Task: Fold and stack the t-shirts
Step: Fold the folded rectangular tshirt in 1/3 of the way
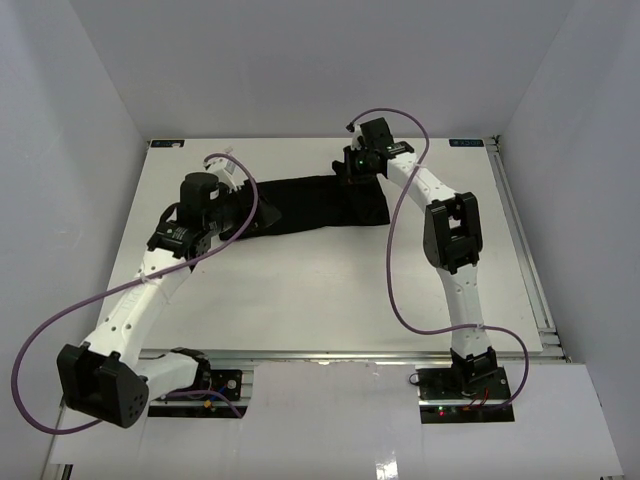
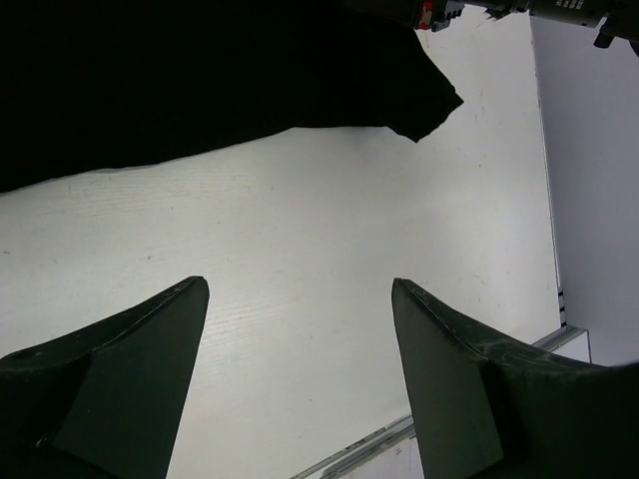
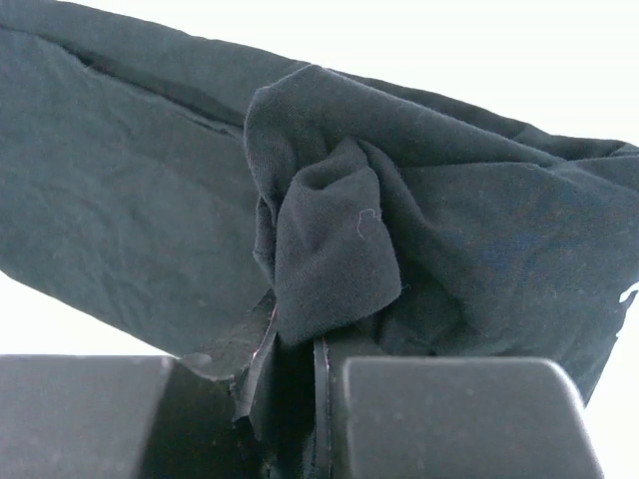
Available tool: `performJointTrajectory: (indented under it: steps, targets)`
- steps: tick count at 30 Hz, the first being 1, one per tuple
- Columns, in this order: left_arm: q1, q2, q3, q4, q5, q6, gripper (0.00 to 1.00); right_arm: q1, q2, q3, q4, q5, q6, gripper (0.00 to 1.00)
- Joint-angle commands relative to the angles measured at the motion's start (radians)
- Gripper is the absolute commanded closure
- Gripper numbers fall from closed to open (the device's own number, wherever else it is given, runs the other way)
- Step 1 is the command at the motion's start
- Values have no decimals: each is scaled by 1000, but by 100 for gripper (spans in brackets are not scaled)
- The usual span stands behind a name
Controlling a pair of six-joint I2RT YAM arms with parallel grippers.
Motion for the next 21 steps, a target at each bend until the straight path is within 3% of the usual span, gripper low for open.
performJointTrajectory:
  steps: [1, 7, 10, 12, 17, 21]
  targets:
    - [2, -44, -21, -33, -25, -15, 15, 14, 16, 58, 73, 20, 25, 94]
    - [4, -63, -26, -53, -28, -20, 15, 25, 47, 53, 89, 32, 26, 89]
    - [4, -70, -23, -62, -33, -23, 15, 30, 55, 39, 126, 9, 37, 73]
    - [4, -71, -17, -68, -36, -24, 15, 40, 67, 48, 131, -14, 40, 55]
    - [4, -77, -2, -96, -50, -26, 15, 53, 55, 33, 200, -72, 75, 27]
    - [4, -88, 5, -110, -58, -24, 15, 54, 23, 29, 269, -159, 124, 19]
